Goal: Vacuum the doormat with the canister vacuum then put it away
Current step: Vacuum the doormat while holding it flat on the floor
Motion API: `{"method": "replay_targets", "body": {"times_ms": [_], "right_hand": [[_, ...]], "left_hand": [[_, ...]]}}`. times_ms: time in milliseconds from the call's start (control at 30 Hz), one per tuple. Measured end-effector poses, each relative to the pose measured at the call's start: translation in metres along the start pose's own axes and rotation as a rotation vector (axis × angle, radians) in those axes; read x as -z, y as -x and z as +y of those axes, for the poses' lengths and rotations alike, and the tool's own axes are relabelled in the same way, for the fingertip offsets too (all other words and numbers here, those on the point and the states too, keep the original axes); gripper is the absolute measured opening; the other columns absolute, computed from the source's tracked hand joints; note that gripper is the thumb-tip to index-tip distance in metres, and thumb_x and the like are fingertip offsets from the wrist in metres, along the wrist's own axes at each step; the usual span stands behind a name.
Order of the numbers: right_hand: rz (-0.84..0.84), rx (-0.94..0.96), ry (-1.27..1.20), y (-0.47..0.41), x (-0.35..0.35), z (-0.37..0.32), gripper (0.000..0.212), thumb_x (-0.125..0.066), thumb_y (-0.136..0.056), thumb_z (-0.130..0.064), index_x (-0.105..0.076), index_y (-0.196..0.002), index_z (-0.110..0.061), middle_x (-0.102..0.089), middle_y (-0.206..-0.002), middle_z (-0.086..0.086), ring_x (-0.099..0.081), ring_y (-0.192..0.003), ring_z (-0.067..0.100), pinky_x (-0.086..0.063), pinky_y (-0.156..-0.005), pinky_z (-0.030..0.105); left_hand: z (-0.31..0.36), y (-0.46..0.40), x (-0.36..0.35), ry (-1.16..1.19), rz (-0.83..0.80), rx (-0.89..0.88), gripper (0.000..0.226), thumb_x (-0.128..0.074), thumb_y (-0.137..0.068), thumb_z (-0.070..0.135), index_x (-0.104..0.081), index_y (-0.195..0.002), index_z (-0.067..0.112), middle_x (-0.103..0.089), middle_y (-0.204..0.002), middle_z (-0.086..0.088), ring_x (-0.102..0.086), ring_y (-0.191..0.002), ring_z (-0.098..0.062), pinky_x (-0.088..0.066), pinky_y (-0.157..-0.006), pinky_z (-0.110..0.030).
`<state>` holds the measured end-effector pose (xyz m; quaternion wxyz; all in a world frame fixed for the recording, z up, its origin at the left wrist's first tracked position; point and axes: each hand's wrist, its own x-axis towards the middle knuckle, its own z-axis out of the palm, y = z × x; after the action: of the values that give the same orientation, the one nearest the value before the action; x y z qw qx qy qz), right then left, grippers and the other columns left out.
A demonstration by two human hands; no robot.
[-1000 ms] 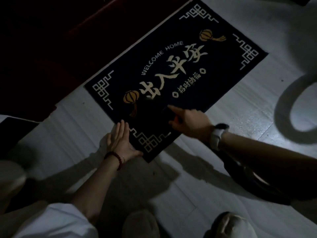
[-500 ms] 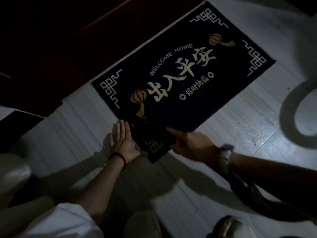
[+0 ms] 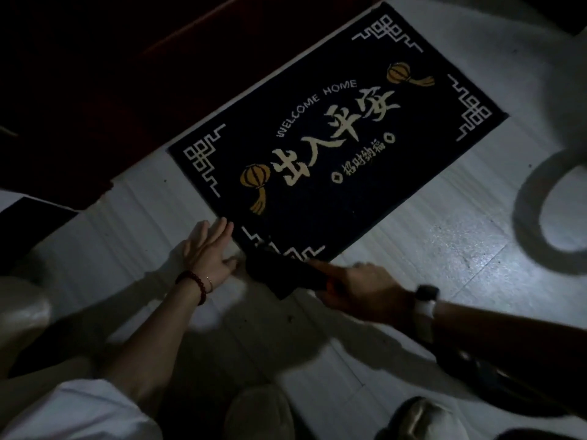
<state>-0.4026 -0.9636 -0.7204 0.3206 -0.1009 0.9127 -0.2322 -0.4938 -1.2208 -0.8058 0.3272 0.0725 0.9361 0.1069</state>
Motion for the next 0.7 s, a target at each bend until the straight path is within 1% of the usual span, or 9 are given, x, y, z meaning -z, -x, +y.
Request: {"method": "replay_targets", "body": {"times_ms": [33, 100, 167, 233, 300, 433, 500, 567, 700], "right_hand": [[-0.014, 0.019, 0.017, 0.01, -0.002, 0.0, 0.056, -0.037, -0.095, -0.046, -0.012, -0.145, -0.04, -0.052, -0.072, -0.01, -0.052, -0.067, 0.013, -0.04, -0.061, 0.025], [0.028, 0.026, 0.064, 0.007, 0.005, 0.001, 0.057, -0.037, -0.094, -0.048, -0.012, -0.144, -0.041, -0.061, -0.087, -0.005, -0.058, -0.076, 0.016, -0.037, -0.064, 0.023], [0.122, 0.032, 0.098, -0.017, 0.013, -0.004, 0.058, -0.036, -0.094, -0.05, -0.011, -0.145, -0.04, -0.063, -0.1, 0.0, -0.061, -0.087, 0.019, -0.044, -0.069, 0.026], [0.171, 0.009, 0.123, -0.046, 0.02, -0.013, 0.057, -0.036, -0.094, -0.051, -0.014, -0.145, -0.039, -0.062, -0.095, 0.001, -0.06, -0.084, 0.019, -0.045, -0.067, 0.027], [0.125, -0.016, 0.117, -0.06, 0.02, -0.018, 0.057, -0.038, -0.094, -0.05, -0.016, -0.145, -0.038, -0.056, -0.087, -0.001, -0.055, -0.078, 0.017, -0.038, -0.062, 0.026], [0.025, -0.022, 0.032, -0.018, -0.003, 0.001, 0.058, -0.038, -0.094, -0.049, -0.014, -0.145, -0.039, -0.058, -0.089, -0.004, -0.06, -0.082, 0.018, -0.045, -0.068, 0.028], [0.01, -0.013, 0.047, 0.012, -0.009, 0.011, 0.058, -0.038, -0.094, -0.048, -0.01, -0.145, -0.042, -0.06, -0.088, -0.006, -0.062, -0.086, 0.019, -0.038, -0.067, 0.024], [-0.003, -0.017, 0.066, 0.028, -0.007, 0.011, 0.059, -0.037, -0.094, -0.048, -0.008, -0.144, -0.043, -0.064, -0.095, -0.006, -0.062, -0.089, 0.018, -0.034, -0.068, 0.022], [0.103, 0.003, 0.084, 0.007, 0.008, 0.008, 0.058, -0.036, -0.094, -0.05, -0.009, -0.145, -0.041, -0.064, -0.101, 0.001, -0.061, -0.087, 0.018, -0.048, -0.074, 0.027]], "left_hand": [[-0.002, -0.001, 0.001, 0.001, 0.006, -0.007, 0.074, -0.054, -0.092, 0.025, -0.006, -0.149, 0.029, 0.003, -0.157, 0.012, 0.011, -0.145, -0.017, 0.0, -0.117, -0.048], [-0.005, -0.002, 0.002, 0.006, 0.015, -0.015, 0.07, -0.049, -0.093, 0.016, -0.008, -0.148, 0.028, 0.0, -0.157, 0.012, 0.008, -0.145, -0.016, -0.003, -0.117, -0.047], [-0.008, -0.004, 0.0, 0.021, 0.041, -0.025, 0.07, -0.046, -0.091, 0.005, -0.011, -0.148, 0.024, -0.004, -0.157, 0.01, 0.004, -0.145, -0.017, -0.006, -0.118, -0.044], [-0.011, -0.007, 0.0, 0.074, 0.077, -0.004, 0.063, -0.043, -0.09, 0.002, -0.021, -0.147, 0.016, -0.012, -0.157, 0.001, -0.004, -0.145, -0.019, -0.011, -0.118, -0.038], [-0.014, -0.007, 0.001, 0.099, 0.079, 0.026, 0.059, -0.04, -0.09, 0.002, -0.025, -0.146, 0.015, -0.015, -0.156, 0.0, -0.004, -0.145, -0.019, -0.011, -0.118, -0.035], [-0.014, -0.001, 0.005, -0.021, 0.139, -0.017, 0.06, -0.047, -0.092, 0.015, -0.022, -0.147, 0.024, -0.008, -0.157, 0.006, 0.004, -0.146, -0.018, -0.005, -0.117, -0.047], [-0.009, -0.002, 0.007, -0.051, 0.139, -0.03, 0.061, -0.044, -0.095, 0.025, -0.014, -0.148, 0.027, 0.0, -0.158, 0.006, 0.008, -0.145, -0.016, -0.001, -0.117, -0.048], [-0.002, -0.008, 0.006, -0.1, 0.051, -0.047, 0.058, -0.036, -0.098, 0.035, -0.009, -0.149, 0.028, 0.007, -0.158, 0.008, 0.013, -0.144, -0.016, 0.002, -0.117, -0.049], [0.004, -0.015, 0.005, -0.134, 0.049, -0.029, 0.06, -0.039, -0.097, 0.035, -0.009, -0.148, 0.028, 0.005, -0.158, 0.007, 0.011, -0.145, -0.017, -0.004, -0.117, -0.05]]}}
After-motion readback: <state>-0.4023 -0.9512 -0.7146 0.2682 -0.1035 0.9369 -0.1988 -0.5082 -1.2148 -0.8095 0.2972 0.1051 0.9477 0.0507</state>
